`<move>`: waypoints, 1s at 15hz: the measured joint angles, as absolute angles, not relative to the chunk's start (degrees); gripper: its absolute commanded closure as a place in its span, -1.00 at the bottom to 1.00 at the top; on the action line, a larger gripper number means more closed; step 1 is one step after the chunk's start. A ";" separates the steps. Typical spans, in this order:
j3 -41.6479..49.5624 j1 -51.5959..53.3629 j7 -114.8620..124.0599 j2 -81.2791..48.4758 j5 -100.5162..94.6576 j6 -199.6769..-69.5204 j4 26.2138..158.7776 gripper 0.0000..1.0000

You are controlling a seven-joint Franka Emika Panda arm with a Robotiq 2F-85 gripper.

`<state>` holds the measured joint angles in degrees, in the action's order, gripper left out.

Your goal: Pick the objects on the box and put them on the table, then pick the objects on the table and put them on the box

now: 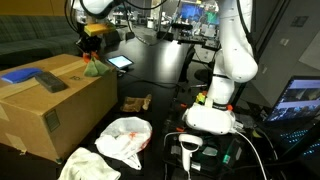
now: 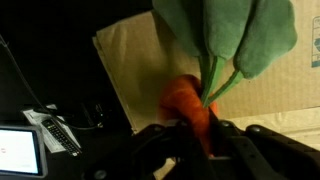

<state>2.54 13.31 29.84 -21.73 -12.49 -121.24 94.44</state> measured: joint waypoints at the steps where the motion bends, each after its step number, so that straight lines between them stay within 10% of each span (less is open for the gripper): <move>1: 2.60 12.99 29.84 -20.01 -12.49 -121.26 96.45 0.91; 15: 3.96 0.82 29.94 -6.07 -6.73 -127.86 124.82 0.91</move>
<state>3.96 0.82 29.94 -6.07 -6.73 -127.86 124.82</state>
